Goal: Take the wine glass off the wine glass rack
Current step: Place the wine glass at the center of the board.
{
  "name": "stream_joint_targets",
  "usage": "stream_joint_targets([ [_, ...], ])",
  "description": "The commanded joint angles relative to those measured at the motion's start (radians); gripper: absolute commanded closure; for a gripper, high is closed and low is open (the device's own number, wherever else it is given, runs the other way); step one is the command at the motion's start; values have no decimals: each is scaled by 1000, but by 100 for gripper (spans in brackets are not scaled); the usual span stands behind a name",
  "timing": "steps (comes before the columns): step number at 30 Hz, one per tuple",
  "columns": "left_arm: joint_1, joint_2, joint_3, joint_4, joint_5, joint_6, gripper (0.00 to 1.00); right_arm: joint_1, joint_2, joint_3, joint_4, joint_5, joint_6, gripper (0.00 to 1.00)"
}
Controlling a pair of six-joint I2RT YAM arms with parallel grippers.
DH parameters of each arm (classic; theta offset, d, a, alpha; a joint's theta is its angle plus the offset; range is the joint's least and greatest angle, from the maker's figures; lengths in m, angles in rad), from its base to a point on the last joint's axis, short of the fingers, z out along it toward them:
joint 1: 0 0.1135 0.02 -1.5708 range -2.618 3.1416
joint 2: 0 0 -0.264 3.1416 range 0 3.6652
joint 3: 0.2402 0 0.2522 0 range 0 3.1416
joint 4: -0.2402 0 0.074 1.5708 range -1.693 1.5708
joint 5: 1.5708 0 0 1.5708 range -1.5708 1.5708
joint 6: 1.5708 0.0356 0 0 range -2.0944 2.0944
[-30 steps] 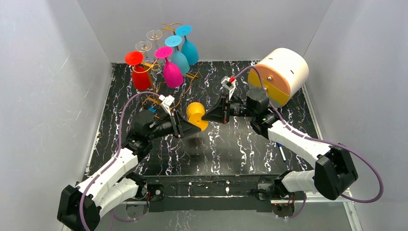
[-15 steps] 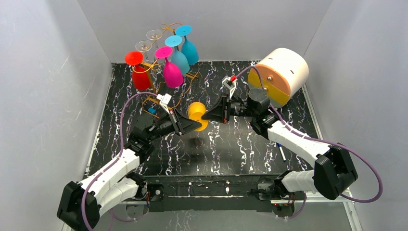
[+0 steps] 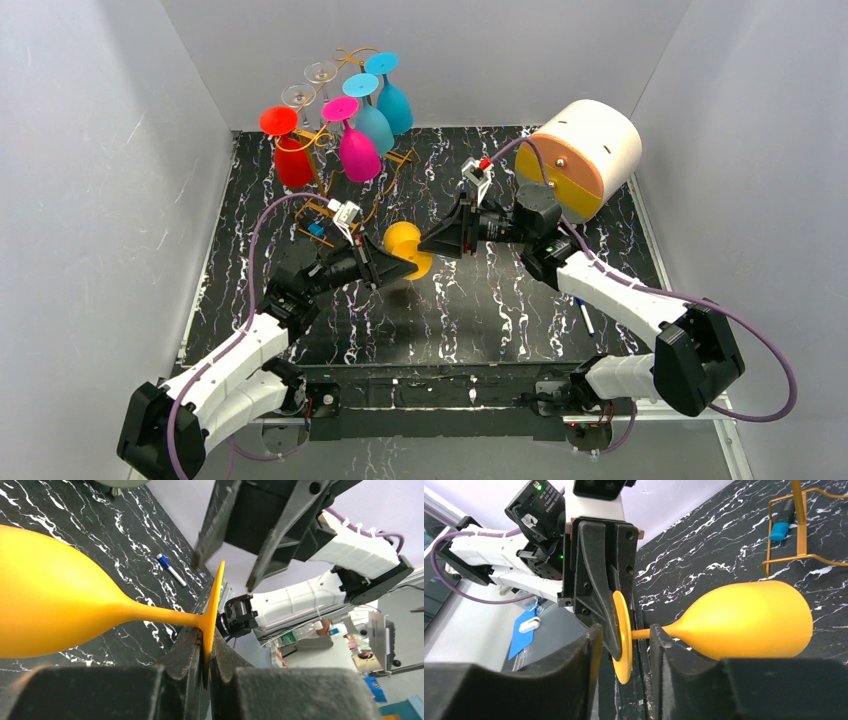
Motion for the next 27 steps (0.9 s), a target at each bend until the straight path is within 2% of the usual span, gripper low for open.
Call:
stream_joint_targets([
  [1,0,-56,3,-119,52,196,100,3,-62,18,-8,66,-41,46],
  [5,0,-72,1,-123,201,312,100,3,-106,21,-107,198,-74,30],
  [7,0,-94,48,-301,156,448,100,2,-120,31,-176,298,-92,26],
  [8,0,-104,60,-338,161,487,100,1,-122,43,-225,364,-95,23],
  [10,0,-117,66,-342,211,545,100,-3,-117,79,-334,480,-93,19],
  [13,0,-116,65,-356,298,633,100,-14,-104,112,-407,556,-41,3],
  [15,0,-110,61,-367,349,686,100,-16,-109,118,-393,547,32,1],
  [17,0,-109,61,-370,382,730,100,-16,-136,100,-344,484,28,1],
  [20,0,-121,58,-390,432,844,100,-21,-170,55,-256,468,-31,1],
  [24,0,-151,61,-452,452,997,100,-92,-124,106,-336,421,-22,1],
  [27,0,-159,72,-568,484,1149,100,-134,-94,103,-333,357,8,1],
])
